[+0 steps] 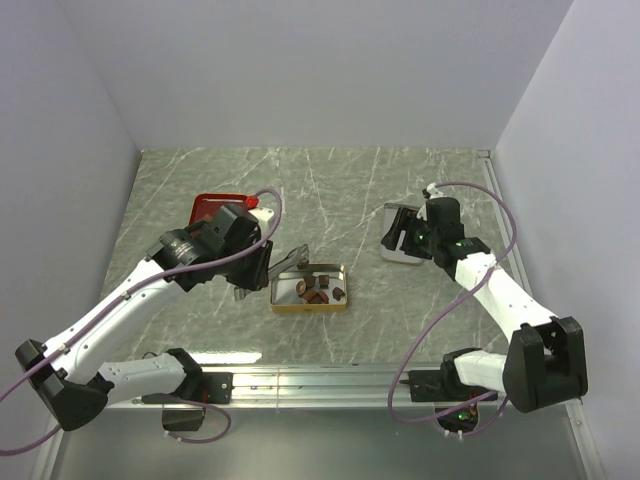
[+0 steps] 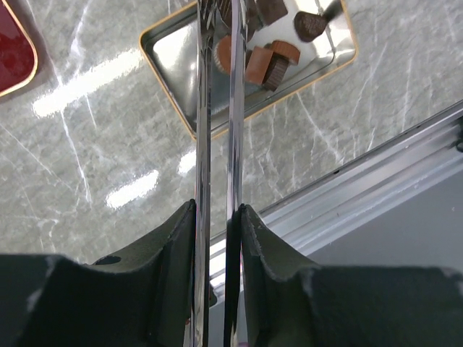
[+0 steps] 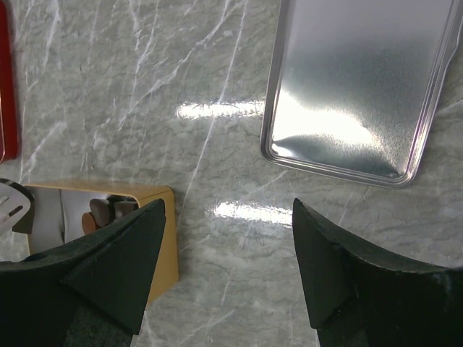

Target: Pack the chocolate

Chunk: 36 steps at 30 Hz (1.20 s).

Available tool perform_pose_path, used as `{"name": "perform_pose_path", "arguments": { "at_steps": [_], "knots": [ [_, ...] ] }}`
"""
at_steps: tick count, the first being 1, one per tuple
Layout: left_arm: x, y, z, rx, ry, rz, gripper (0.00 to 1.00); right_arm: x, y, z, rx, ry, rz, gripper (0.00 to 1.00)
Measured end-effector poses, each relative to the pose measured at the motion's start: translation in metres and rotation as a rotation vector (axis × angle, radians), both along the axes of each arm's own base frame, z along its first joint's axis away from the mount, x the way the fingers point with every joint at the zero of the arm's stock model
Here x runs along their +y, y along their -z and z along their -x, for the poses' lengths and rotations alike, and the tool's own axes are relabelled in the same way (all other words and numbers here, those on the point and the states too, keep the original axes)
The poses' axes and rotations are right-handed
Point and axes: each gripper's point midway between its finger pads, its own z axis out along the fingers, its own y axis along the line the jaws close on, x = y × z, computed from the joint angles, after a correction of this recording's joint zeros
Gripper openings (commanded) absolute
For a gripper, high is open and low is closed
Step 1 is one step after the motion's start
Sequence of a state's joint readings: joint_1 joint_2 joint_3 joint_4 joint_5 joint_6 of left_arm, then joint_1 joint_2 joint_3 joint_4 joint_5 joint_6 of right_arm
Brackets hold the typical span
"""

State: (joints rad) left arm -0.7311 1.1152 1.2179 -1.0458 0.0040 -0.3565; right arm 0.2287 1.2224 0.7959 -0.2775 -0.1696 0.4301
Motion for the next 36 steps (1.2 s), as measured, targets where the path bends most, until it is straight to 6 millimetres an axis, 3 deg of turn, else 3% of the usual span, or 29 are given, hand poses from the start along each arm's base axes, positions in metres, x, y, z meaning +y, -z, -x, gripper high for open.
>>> {"name": "perform_pose_path", "arguments": {
  "at_steps": [14, 25, 30, 36],
  "knots": [
    [0.011, 0.010, 0.011, 0.053, -0.017, -0.048, 0.40, 0.001, 0.002, 0.000, 0.007, -0.003, 0.002, 0.78],
    [0.016, 0.009, 0.009, 0.036, -0.048, -0.057, 0.37, 0.003, 0.003, 0.001, 0.010, -0.009, 0.002, 0.78],
    [0.020, 0.007, 0.003, 0.018, -0.088, -0.081, 0.38, 0.003, 0.003, 0.001, 0.010, -0.009, 0.002, 0.78],
    [0.030, -0.003, -0.023, -0.049, -0.191, -0.131, 0.41, 0.003, 0.003, 0.001, 0.010, -0.009, 0.003, 0.78]
  ]
}}
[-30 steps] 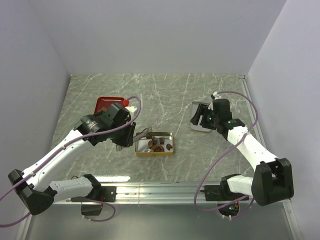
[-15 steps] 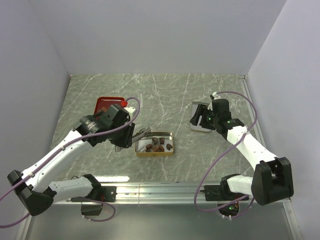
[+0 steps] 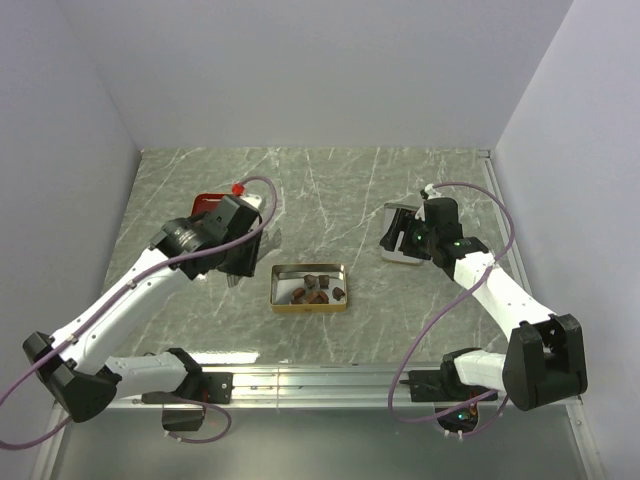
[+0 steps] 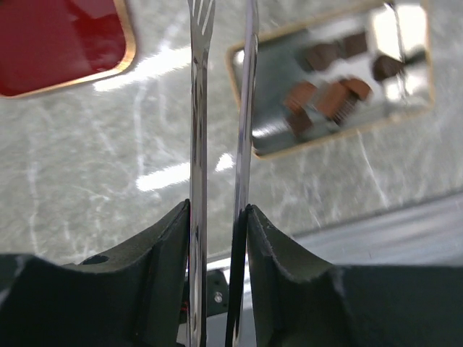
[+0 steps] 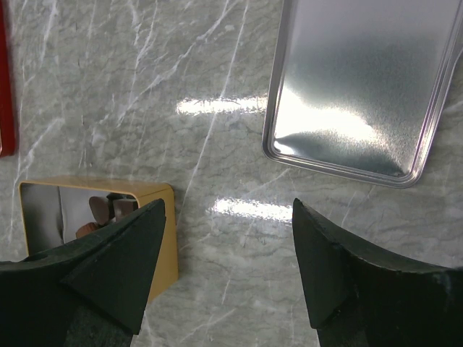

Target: Pack the chocolate

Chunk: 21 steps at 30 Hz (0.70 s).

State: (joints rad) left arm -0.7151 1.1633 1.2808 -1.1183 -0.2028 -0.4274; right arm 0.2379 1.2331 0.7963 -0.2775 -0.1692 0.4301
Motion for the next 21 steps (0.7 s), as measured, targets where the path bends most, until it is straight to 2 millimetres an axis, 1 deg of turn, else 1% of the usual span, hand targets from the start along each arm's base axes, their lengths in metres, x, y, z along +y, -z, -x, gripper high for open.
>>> {"name": "perform_pose_path", "arguments": {
  "at_steps": [1, 3, 7, 9, 11, 14, 16, 21],
  "knots": [
    [0.003, 0.000, -0.005, -0.006, -0.023, -0.009, 0.41, 0.000, 0.000, 0.000, 0.000, 0.000, 0.000, 0.78],
    [0.017, 0.002, -0.019, -0.012, -0.097, -0.022, 0.41, 0.000, 0.000, 0.000, 0.000, 0.000, 0.000, 0.78],
    [0.055, 0.004, -0.045, -0.024, -0.266, -0.049, 0.41, 0.000, 0.000, 0.000, 0.000, 0.000, 0.001, 0.78],
    [0.077, 0.002, -0.055, -0.039, -0.346, -0.070, 0.41, 0.000, 0.000, 0.000, 0.000, 0.000, 0.001, 0.78],
    [0.093, 0.001, -0.062, -0.051, -0.400, -0.100, 0.41, 0.000, 0.000, 0.000, 0.000, -0.001, 0.000, 0.78],
    [0.110, 0.002, -0.074, -0.064, -0.451, -0.144, 0.41, 0.000, 0.000, 0.000, 0.000, 0.000, 0.001, 0.78],
    [0.118, 0.006, -0.081, -0.059, -0.471, -0.167, 0.41, 0.000, 0.000, 0.000, 0.000, 0.000, 0.001, 0.78],
    [0.133, 0.011, -0.093, -0.062, -0.505, -0.196, 0.42, 0.000, 0.000, 0.000, -0.001, 0.001, 0.003, 0.78]
  ]
}}
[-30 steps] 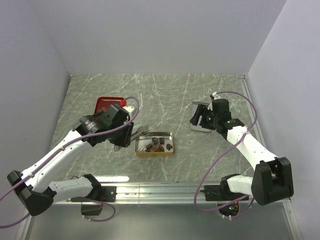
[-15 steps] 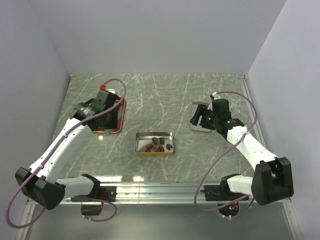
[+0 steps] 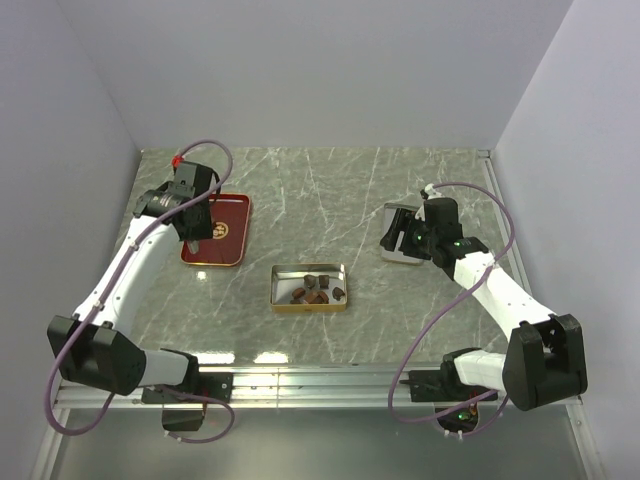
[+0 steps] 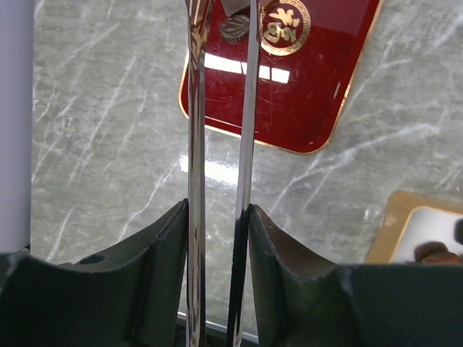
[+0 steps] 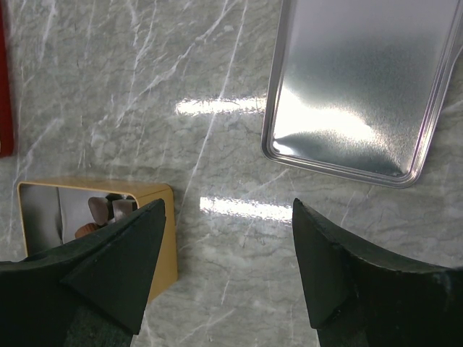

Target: Pack the chocolate

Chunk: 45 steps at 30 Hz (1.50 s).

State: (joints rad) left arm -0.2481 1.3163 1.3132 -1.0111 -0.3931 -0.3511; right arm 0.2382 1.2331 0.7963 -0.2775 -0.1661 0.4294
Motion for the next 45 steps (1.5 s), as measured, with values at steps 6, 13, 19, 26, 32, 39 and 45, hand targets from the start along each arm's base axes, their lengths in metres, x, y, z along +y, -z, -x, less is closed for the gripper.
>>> {"name": "perform_pose_path", "arguments": {
  "at_steps": [6, 13, 19, 26, 32, 39, 45],
  "knots": [
    [0.003, 0.010, -0.005, 0.033, 0.008, -0.027, 0.43, 0.000, 0.000, 0.000, 0.000, 0.000, 0.000, 0.78],
    [0.005, 0.026, -0.002, 0.073, 0.012, -0.037, 0.43, 0.000, 0.000, 0.000, 0.000, 0.000, 0.000, 0.78],
    [0.004, 0.037, -0.001, 0.104, 0.020, -0.041, 0.43, 0.000, 0.000, 0.000, 0.000, 0.000, 0.001, 0.78],
    [0.004, 0.037, -0.002, 0.103, 0.025, -0.043, 0.43, 0.000, 0.002, 0.000, 0.008, 0.000, 0.002, 0.78],
    [0.003, 0.040, -0.001, 0.108, 0.030, -0.041, 0.43, 0.000, 0.005, 0.000, 0.015, 0.000, 0.004, 0.79],
    [0.001, 0.041, -0.002, 0.110, 0.049, -0.034, 0.43, 0.001, 0.004, -0.001, 0.015, -0.001, 0.003, 0.79],
    [-0.001, 0.042, -0.004, 0.106, 0.057, -0.026, 0.43, 0.002, 0.006, -0.003, 0.024, -0.003, 0.003, 0.79]
  ]
}}
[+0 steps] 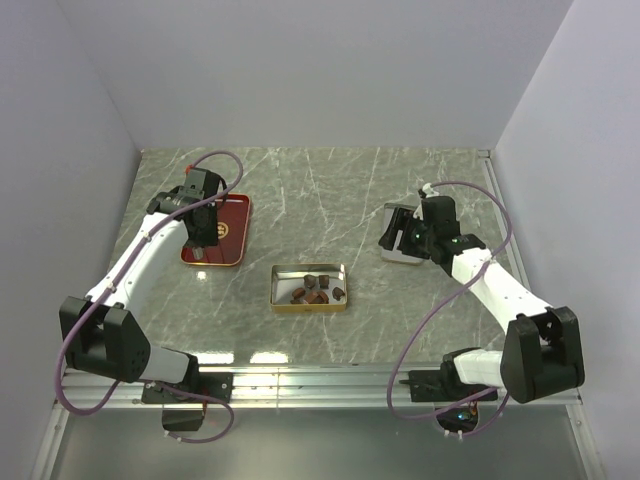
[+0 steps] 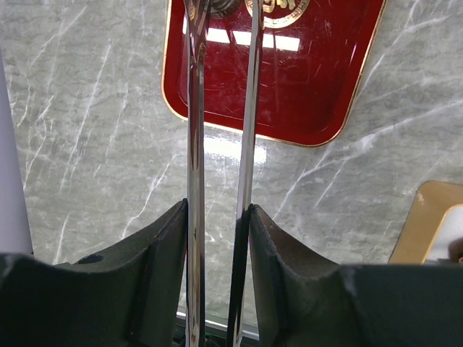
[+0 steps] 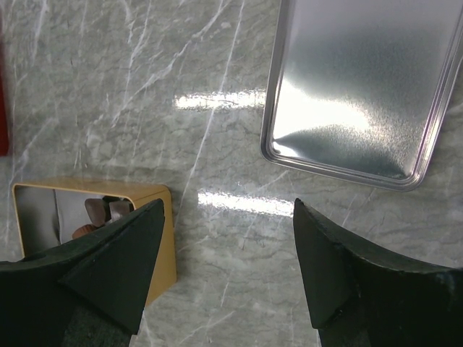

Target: Pack the chocolate

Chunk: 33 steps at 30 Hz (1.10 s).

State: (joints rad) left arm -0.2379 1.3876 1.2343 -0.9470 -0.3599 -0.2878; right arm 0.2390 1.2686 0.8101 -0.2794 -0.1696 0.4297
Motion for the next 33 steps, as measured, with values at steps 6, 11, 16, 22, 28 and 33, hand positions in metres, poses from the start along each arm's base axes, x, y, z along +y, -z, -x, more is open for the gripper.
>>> {"name": "perform_pose_path", "arguments": {
  "at_steps": [6, 11, 16, 22, 28, 33],
  "knots": [
    [-0.002, 0.002, 0.000, 0.008, 0.010, 0.007, 0.43, 0.001, 0.000, -0.002, 0.003, -0.001, 0.000, 0.79],
    [-0.002, 0.006, -0.001, 0.024, 0.014, 0.003, 0.44, 0.001, 0.002, -0.002, 0.009, -0.002, 0.002, 0.79],
    [-0.002, 0.009, -0.001, 0.034, 0.015, 0.000, 0.44, 0.002, 0.005, -0.003, 0.019, -0.004, 0.002, 0.79],
    [-0.002, 0.012, -0.001, 0.042, 0.013, -0.002, 0.43, 0.003, 0.006, -0.005, 0.025, -0.007, 0.001, 0.79],
    [0.001, 0.009, 0.001, 0.047, 0.002, -0.012, 0.43, 0.003, 0.008, -0.005, 0.031, -0.007, 0.003, 0.79],
    [0.001, -0.006, -0.005, 0.017, -0.007, -0.008, 0.43, 0.003, 0.010, -0.007, 0.039, -0.009, 0.006, 0.79]
  ]
}}
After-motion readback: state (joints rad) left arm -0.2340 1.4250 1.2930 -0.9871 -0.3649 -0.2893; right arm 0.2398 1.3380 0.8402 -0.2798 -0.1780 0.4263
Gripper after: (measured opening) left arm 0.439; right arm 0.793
